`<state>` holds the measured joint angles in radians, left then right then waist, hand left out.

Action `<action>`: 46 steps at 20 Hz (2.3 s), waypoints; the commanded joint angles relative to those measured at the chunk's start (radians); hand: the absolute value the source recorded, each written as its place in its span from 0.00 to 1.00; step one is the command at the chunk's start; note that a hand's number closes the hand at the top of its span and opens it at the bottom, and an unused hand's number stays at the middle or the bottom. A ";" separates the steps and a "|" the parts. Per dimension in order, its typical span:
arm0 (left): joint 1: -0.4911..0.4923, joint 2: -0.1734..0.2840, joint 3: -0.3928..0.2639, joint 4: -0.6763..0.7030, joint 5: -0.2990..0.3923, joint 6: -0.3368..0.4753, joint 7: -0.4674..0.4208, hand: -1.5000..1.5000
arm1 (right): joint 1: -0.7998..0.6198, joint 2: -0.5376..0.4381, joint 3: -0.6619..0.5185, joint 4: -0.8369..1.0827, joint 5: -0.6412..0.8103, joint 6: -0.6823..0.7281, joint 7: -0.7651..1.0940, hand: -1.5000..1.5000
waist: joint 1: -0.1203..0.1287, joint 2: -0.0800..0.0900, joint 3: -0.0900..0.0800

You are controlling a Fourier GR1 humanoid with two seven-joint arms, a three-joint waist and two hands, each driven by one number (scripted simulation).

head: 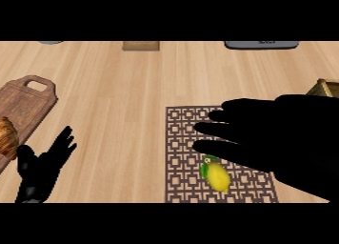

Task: Pick the lemon from the placemat and place it in the basket

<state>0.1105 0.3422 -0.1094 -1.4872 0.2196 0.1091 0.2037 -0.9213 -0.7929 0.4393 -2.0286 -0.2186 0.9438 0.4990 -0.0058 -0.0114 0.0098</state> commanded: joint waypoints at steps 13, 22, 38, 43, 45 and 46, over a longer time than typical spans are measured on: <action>0.032 -0.049 -0.019 0.108 -0.039 -0.015 -0.004 0.50 | 0.263 0.157 0.138 -0.071 0.373 -0.045 -0.042 0.00 | 0.012 0.016 -0.009; 0.012 -0.084 -0.033 0.117 -0.068 0.006 0.015 0.50 | 0.356 0.201 0.256 0.019 0.632 -0.141 -0.198 0.00 | 0.012 0.016 -0.009; 0.000 -0.044 0.016 0.062 -0.045 -0.052 0.076 0.50 | 0.450 0.282 0.341 0.215 0.908 -0.335 -0.422 0.00 | 0.011 0.013 -0.010; 0.006 -0.071 0.007 0.116 -0.082 -0.038 0.028 0.50 | 0.456 0.313 0.378 0.309 0.991 -0.393 -0.479 0.00 | 0.011 0.015 -0.010; 0.028 -0.080 0.003 0.077 -0.078 -0.037 0.039 0.50 | 0.448 0.305 0.369 0.315 1.009 -0.377 -0.488 0.00 | 0.012 0.013 -0.010; 0.028 -0.054 0.026 0.054 -0.055 -0.047 0.086 0.50 | 0.475 0.256 0.381 0.285 1.027 -0.377 -0.498 0.00 | 0.009 0.012 -0.009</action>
<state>0.0981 0.2912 -0.0767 -1.4843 0.1599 0.0708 0.2266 -0.4754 -0.5158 0.7876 -1.7495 0.7470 0.5854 0.0224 0.0055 -0.0087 0.0139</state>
